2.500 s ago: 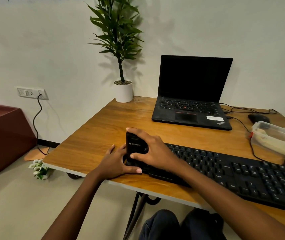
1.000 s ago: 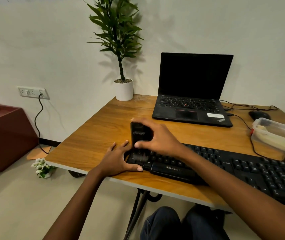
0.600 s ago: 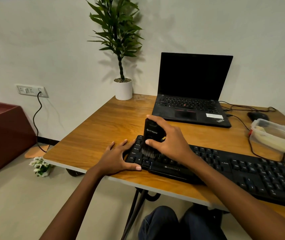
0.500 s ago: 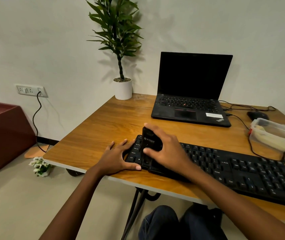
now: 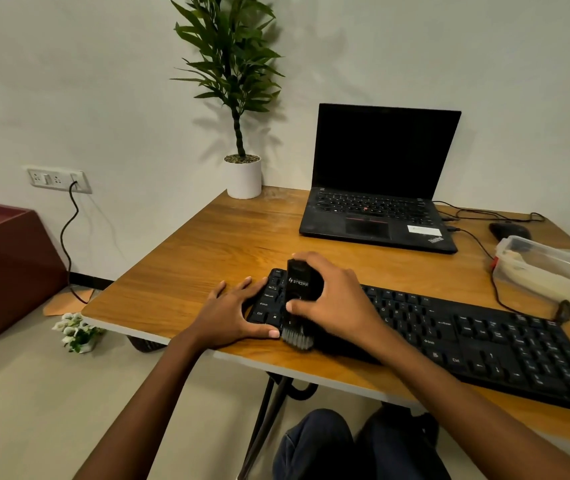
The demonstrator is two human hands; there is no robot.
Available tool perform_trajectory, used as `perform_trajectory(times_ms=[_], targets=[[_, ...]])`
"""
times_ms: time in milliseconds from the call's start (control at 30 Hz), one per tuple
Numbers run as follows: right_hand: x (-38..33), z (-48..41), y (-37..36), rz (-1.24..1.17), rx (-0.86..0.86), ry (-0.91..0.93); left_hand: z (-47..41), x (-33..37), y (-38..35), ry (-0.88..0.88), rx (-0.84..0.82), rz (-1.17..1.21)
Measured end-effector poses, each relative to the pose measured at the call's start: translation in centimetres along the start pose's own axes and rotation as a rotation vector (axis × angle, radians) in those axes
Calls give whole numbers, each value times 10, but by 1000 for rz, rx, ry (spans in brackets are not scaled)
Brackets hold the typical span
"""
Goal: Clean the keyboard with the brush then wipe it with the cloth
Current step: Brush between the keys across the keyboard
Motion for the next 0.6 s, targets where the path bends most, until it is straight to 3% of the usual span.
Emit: perform_trajectory(times_ms=[133, 267, 400, 600], targets=[[4, -4, 5, 59, 166, -34, 3, 4, 2, 6, -7, -4], [-2, 13, -8, 187, 79, 50, 2, 2, 1, 5, 4, -18], [6, -25, 7, -65, 61, -110, 3, 4, 2, -7, 7, -6], [6, -88, -17, 8, 208, -55, 5, 7, 5, 5, 4, -5]])
Point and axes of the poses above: each hand's wrist, its own z-axis away from the middle knuckle, its own y-axis out of the back of the hand, x = y × z, the point moved 2 cm from there along -z, towards the middle knuckle, and after that the axes turned 1 degree about -z, right-handed, at the moved point
